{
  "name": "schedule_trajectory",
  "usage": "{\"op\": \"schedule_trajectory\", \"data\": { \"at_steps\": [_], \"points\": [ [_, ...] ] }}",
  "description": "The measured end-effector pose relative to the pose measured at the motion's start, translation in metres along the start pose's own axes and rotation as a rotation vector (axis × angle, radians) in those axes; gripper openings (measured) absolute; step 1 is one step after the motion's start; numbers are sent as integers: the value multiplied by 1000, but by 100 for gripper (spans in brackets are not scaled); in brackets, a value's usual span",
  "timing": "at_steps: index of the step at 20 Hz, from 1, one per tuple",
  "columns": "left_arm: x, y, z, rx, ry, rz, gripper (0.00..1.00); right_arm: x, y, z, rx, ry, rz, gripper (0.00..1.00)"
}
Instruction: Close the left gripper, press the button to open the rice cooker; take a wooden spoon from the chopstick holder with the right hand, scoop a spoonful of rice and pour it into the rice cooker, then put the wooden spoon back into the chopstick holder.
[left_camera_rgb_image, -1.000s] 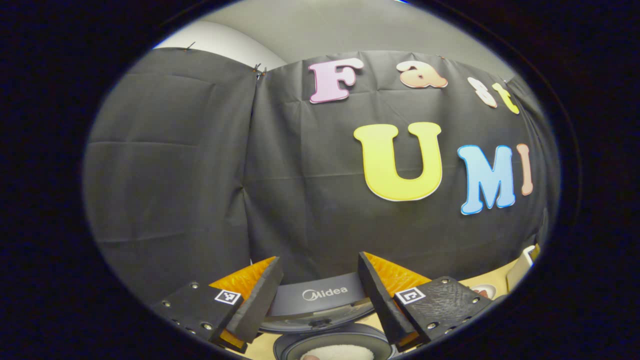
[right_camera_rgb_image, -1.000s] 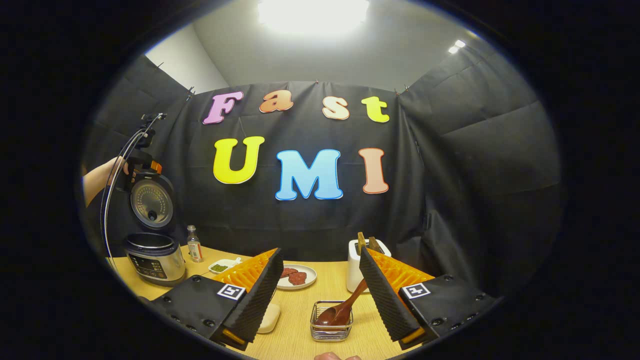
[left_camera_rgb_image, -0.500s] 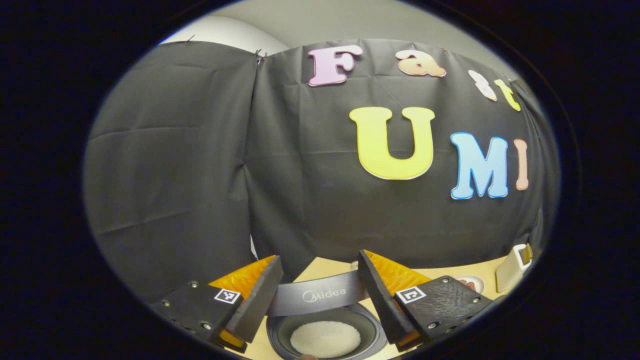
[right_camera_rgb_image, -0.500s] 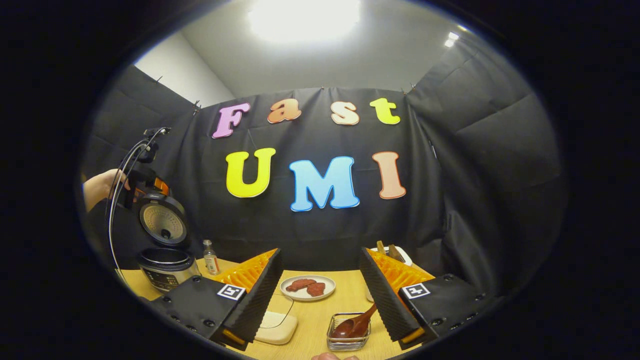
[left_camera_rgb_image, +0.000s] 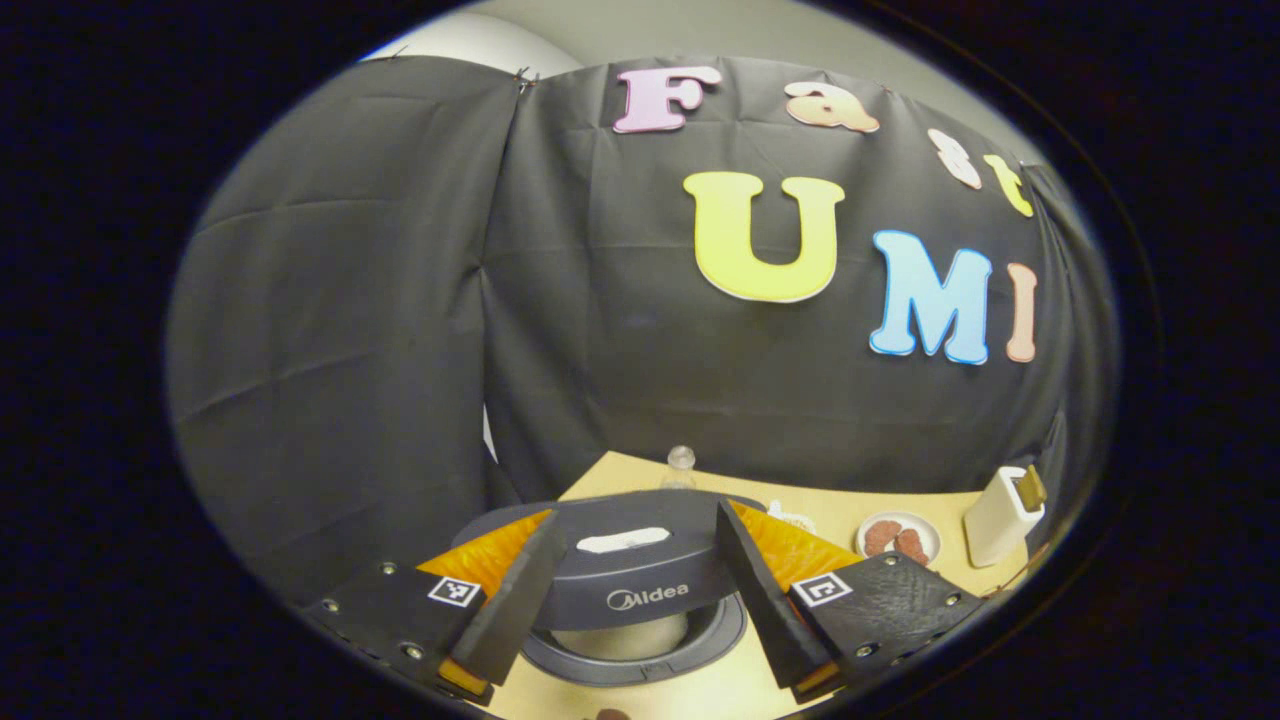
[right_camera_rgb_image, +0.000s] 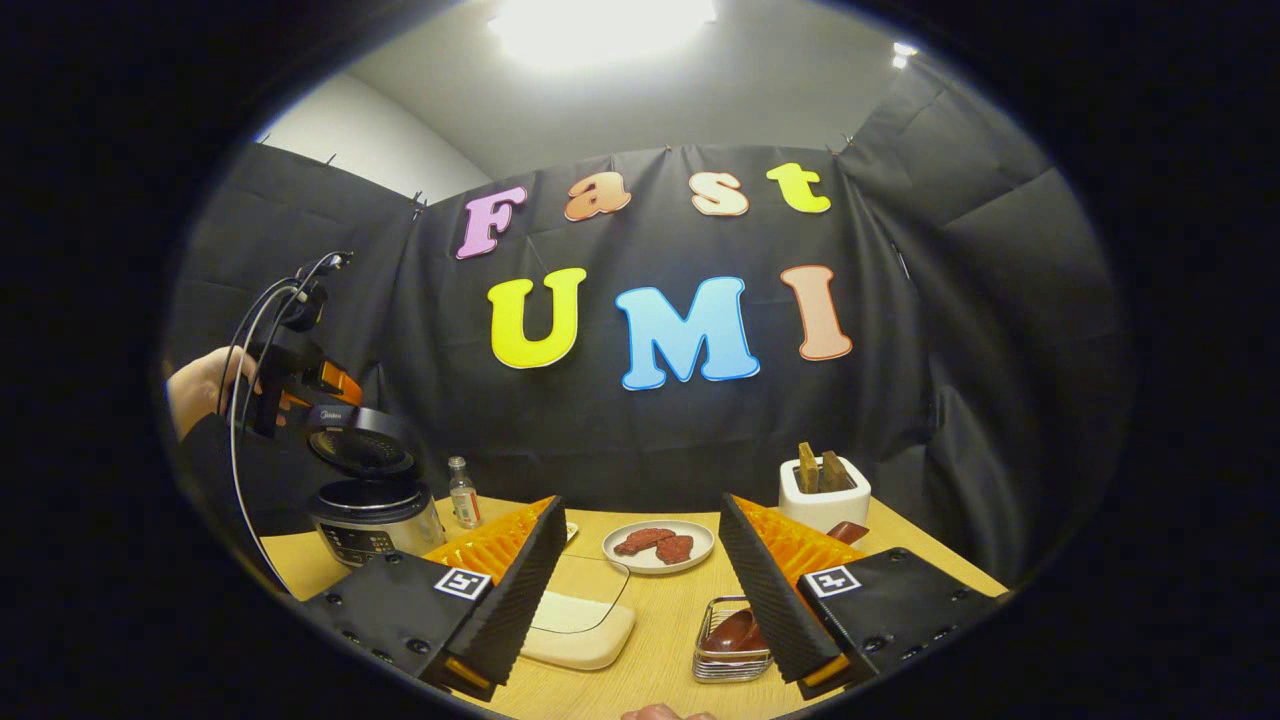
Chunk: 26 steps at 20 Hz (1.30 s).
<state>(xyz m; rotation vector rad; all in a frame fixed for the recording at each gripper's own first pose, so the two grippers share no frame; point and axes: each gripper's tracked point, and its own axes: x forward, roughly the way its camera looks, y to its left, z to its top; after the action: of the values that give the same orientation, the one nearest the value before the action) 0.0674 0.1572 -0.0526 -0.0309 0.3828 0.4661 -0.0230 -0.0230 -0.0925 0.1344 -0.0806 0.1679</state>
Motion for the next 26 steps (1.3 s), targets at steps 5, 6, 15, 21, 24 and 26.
{"op": "schedule_trajectory", "data": {
  "at_steps": [5,6,15,21,24,26],
  "points": [
    [6,-13,-86,44,111,-30,97,-14,-4,-1,4,-15,-16,98],
    [7,-13,-98,56,123,-30,97,-16,-6,-2,4,-13,-23,98],
    [6,-19,-119,141,68,-105,99,-32,-11,-3,7,-15,-42,98],
    [5,-17,-124,167,35,-132,99,-26,-22,-14,-30,9,-81,98],
    [7,-17,-121,152,69,-154,98,-22,-18,-16,-19,22,-70,98],
    [-1,-15,-113,142,46,-131,97,-15,-23,-12,-30,32,-80,98]
  ]
}}
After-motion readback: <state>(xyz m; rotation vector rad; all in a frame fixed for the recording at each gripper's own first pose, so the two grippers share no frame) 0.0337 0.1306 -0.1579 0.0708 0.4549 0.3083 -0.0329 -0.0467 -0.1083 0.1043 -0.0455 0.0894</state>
